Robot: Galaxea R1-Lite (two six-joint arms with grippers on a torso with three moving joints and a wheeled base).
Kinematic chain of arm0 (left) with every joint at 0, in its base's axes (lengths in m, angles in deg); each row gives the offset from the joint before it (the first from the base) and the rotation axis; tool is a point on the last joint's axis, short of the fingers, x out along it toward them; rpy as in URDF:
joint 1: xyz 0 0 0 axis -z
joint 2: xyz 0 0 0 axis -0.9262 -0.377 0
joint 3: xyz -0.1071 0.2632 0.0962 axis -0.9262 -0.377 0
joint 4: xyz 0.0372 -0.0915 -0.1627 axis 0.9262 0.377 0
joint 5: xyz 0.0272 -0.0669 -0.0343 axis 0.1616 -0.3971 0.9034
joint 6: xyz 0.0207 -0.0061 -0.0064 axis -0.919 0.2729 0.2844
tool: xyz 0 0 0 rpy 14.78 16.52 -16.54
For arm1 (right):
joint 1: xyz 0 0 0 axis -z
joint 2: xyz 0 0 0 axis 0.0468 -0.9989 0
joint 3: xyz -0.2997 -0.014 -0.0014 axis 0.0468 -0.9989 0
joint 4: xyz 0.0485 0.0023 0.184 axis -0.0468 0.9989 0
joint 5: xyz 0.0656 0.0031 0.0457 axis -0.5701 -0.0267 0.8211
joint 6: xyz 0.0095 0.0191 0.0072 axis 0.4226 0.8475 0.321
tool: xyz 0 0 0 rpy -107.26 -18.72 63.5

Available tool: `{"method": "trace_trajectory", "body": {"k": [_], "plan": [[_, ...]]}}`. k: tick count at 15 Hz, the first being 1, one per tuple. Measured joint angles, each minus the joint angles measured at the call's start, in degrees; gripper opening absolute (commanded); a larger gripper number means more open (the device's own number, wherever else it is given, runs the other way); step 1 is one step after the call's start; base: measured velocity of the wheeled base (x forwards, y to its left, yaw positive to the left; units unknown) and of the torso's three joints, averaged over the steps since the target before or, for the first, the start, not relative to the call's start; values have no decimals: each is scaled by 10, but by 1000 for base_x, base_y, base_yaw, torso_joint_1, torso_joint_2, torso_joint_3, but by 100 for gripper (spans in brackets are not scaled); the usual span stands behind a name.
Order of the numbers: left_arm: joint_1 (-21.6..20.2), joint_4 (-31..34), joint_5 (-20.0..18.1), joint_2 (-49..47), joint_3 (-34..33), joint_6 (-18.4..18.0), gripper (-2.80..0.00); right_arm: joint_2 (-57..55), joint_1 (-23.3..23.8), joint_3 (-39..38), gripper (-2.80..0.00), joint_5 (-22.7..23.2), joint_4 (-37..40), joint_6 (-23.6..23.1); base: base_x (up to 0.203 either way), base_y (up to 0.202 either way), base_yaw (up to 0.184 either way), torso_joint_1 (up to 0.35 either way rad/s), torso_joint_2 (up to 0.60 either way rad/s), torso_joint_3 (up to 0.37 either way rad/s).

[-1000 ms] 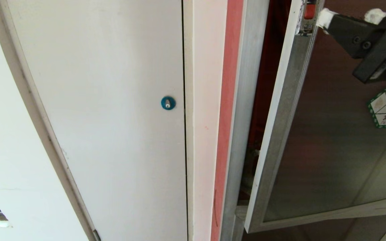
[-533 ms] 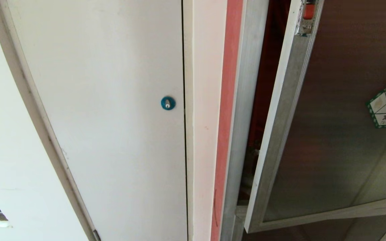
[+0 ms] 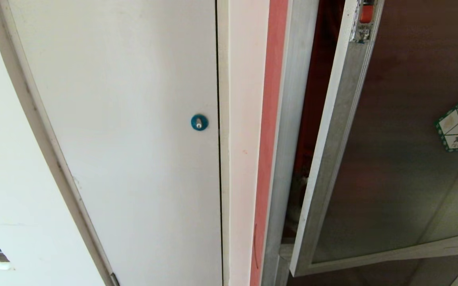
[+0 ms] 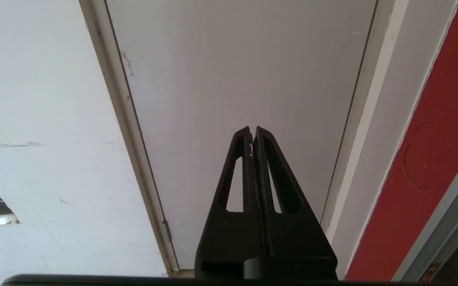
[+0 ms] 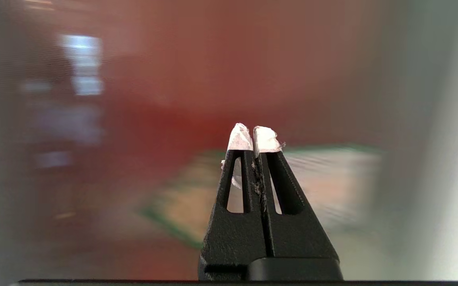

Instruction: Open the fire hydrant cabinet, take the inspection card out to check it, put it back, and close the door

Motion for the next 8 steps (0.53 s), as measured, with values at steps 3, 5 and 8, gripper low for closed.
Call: {"method": "trace_trajectory", "body": {"k": [3,5,8], "plan": [[0,0,-1,0,0,0,-280,109,103,0,-280,2,110,2,0,0,0,0,0,0],[0,0,0,0,0,0,-280,182,143,1,-280,6,191,3,0,0,0,0,0,0],[0,0,0,0,0,0,-280,283,173,-1,-280,17,320,4,0,0,0,0,0,0]]}}
